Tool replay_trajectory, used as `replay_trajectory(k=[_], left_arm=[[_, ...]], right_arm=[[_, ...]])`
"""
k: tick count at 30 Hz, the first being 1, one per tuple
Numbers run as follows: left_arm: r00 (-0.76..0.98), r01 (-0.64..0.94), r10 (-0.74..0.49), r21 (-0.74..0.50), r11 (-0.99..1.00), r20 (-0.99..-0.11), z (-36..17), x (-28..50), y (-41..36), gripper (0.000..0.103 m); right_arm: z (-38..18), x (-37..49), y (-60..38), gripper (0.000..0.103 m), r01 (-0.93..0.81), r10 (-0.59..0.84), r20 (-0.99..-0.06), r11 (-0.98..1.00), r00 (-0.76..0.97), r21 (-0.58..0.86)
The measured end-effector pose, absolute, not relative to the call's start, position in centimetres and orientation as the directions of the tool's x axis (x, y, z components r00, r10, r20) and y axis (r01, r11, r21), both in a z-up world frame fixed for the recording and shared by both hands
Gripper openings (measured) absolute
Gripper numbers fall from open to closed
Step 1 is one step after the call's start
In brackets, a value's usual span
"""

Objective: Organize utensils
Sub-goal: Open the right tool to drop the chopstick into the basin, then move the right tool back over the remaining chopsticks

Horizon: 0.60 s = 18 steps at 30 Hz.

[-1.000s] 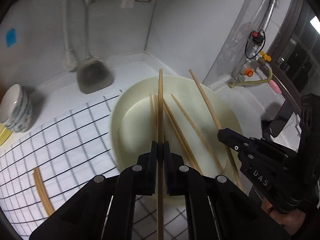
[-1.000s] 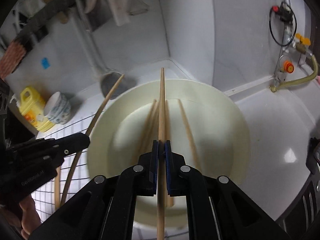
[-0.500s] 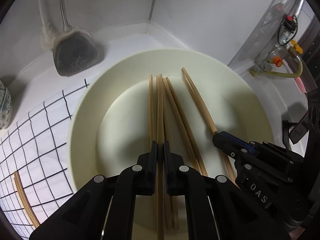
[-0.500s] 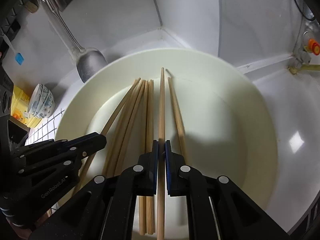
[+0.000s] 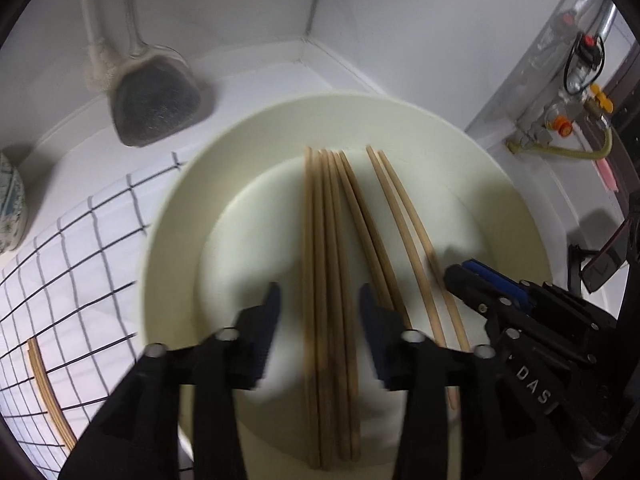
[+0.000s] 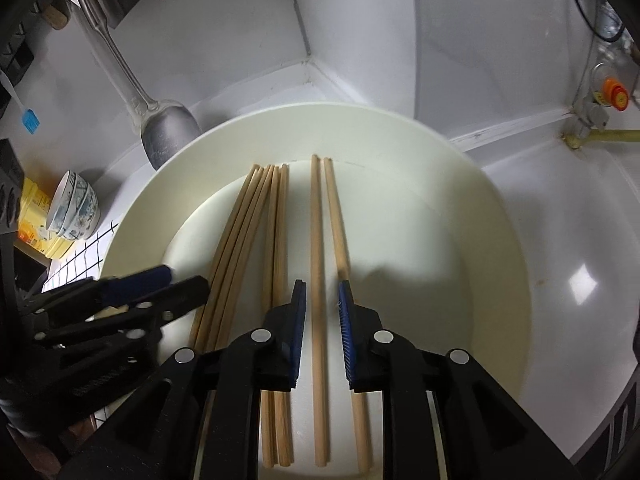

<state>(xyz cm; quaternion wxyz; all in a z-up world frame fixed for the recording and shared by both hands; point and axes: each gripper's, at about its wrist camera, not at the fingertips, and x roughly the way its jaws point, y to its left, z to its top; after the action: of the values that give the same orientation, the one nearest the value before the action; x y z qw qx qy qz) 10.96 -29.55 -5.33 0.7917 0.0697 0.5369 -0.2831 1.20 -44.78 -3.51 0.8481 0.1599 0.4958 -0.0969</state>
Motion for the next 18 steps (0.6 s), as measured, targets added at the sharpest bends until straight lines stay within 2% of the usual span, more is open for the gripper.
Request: replay_trajectory(k=[3, 8, 12, 16, 18], left_arm=[[0.299, 0.508, -0.369, -0.181, 0.842, -0.88, -4.3, 10.8, -28.7, 0.061], [0.351, 0.486, -0.353, -0.153, 0.861, -0.867, -2.7, 10.0, -27.3, 0.066], [0.394, 0.473, -0.346, -0.135, 0.871, -0.852, -1.4, 9.0, -26.1, 0.078], [0.42, 0.462, -0.341, -0.125, 0.878, -0.841, -0.3, 8.2, -24.9, 0.079], [0.433, 0.451, -0.339, -0.125, 0.884, -0.835, 0.4, 7.7, -24.0, 0.084]], right_arm=[[-3.0, 0.6, -44.7, 0.019, 0.329, -0.017, -0.869, 0.929, 0.495, 0.169], [-2.3, 0.0, -43.9, 0.024, 0.322, -0.019, -0.863, 0.932, 0.505, 0.168], [-1.4, -0.9, -43.1, 0.037, 0.316, -0.024, -0.852, 0.934, 0.522, 0.167], [-0.2, -1.6, -42.2, 0.044, 0.3, -0.02, -0.844, 0.939, 0.536, 0.168], [0.3, -1.9, -41.8, 0.049, 0.291, -0.017, -0.84, 0.942, 0.543, 0.169]])
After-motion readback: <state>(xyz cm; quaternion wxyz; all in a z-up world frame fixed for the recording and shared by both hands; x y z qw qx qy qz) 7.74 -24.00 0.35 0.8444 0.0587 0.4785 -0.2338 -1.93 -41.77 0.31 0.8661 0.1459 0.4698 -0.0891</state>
